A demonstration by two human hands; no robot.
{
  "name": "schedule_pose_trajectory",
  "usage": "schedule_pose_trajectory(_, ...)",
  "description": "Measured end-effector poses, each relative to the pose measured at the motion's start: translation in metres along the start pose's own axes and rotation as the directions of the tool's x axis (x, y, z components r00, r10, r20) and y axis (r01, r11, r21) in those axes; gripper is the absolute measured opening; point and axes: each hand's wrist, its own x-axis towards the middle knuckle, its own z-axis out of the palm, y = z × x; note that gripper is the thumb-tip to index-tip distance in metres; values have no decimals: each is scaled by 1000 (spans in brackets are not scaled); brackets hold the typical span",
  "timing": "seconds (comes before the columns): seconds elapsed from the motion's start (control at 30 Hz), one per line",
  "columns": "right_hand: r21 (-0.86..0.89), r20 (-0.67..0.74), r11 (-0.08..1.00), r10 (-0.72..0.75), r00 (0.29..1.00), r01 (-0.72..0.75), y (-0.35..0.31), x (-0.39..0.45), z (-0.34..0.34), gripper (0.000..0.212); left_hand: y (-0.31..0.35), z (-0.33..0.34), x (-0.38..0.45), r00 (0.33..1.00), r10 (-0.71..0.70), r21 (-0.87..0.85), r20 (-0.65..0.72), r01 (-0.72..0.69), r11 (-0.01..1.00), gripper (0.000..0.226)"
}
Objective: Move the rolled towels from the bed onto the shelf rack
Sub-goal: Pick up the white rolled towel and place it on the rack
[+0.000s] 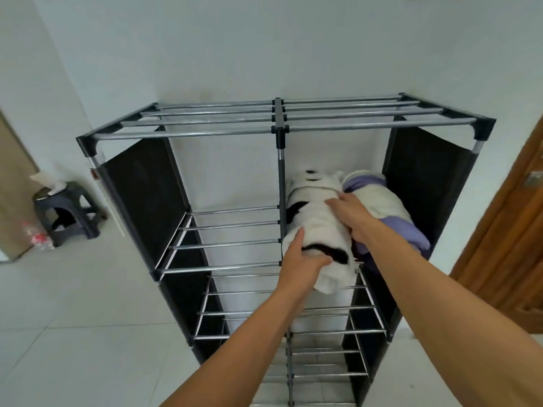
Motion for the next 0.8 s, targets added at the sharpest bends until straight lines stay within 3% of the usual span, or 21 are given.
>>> schedule_pose_trajectory(0.1, -192, -16, 981, -44, 999, 40, 7, 12, 2, 57, 8, 2, 18, 999, 27, 36, 25, -28, 999, 93)
schedule_pose_trajectory(0.23, -268, -55, 962, -70, 996, 53, 2, 5, 2, 49, 3, 1, 31, 999, 35, 57, 17, -36, 998, 85)
schedule_pose_trajectory(0.43, -471, -56, 849, -298, 953, 238, 13, -25, 13, 40, 3, -8, 40, 995, 93, 265, 18, -95, 960, 90)
schedule_pose_trajectory(0.6, -520, -41, 810, -340, 939, 271, 19, -43, 8, 41, -3, -12, 32, 988, 135, 366, 70, -152, 918, 90)
schedule_pose_trajectory(0.8, -490, -56, 842, -287, 956, 223, 39, -76, 1, 36, -16, -17, 17, 975, 223, 383, -21, -198, 902, 66)
